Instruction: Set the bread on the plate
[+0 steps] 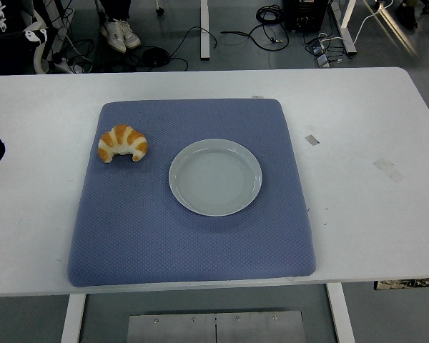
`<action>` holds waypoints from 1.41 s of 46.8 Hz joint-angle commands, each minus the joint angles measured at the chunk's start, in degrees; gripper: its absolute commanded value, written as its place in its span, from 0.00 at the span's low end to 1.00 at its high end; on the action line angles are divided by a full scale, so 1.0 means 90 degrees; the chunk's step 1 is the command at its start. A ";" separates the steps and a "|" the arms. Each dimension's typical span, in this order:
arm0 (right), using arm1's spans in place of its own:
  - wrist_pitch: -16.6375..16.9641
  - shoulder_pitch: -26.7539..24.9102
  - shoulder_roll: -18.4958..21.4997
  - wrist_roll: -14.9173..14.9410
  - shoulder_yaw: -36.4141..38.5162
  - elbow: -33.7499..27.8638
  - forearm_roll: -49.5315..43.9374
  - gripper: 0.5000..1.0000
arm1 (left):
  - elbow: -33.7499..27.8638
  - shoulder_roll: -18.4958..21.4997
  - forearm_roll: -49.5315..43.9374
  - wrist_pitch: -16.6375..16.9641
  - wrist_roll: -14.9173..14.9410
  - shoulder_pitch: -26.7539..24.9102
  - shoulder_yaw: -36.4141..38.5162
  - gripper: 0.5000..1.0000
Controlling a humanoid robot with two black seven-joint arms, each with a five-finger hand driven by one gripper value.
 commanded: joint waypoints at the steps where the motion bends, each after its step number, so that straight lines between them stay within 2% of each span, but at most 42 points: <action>1: -0.0001 0.0000 0.0000 0.0000 0.0000 0.0000 0.0000 1.00 | 0.0004 -0.0005 -0.0007 0.0007 0.0010 -0.0001 0.0032 0.95; 66: -0.0001 0.0000 0.0000 0.0000 0.0000 0.0000 0.0000 1.00 | -0.0191 0.0053 0.0003 -0.0042 0.0107 -0.0040 -0.0046 0.95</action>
